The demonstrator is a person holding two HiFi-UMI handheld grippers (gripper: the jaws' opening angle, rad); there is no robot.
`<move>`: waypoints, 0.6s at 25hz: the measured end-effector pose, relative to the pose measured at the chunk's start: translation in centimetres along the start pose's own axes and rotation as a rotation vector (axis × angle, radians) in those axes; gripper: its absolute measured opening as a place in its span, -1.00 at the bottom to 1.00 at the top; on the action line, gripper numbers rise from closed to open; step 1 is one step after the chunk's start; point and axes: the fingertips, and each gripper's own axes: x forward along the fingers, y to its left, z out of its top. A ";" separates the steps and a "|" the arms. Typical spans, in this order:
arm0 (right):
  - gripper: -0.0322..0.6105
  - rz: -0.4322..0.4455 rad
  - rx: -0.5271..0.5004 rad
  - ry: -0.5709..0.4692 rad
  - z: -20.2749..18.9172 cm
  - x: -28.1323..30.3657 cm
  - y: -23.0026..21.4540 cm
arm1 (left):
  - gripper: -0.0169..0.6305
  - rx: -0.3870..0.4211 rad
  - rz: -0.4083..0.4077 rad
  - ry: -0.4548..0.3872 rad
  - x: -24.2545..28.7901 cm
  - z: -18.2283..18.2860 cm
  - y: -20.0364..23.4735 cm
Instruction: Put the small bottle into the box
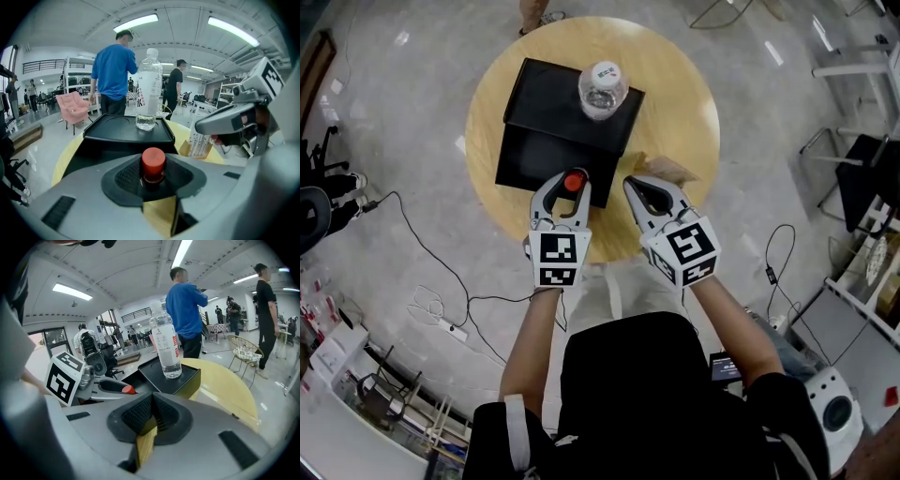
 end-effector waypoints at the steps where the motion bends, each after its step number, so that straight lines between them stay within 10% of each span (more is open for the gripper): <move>1: -0.90 -0.001 0.001 0.001 -0.1 0.0 -0.1 | -0.48 -0.001 -0.001 0.001 0.1 -0.1 -0.1; 15: -0.90 0.002 0.009 0.026 -1.3 -0.2 0.3 | -0.48 0.018 0.008 -0.018 0.2 -0.1 -0.4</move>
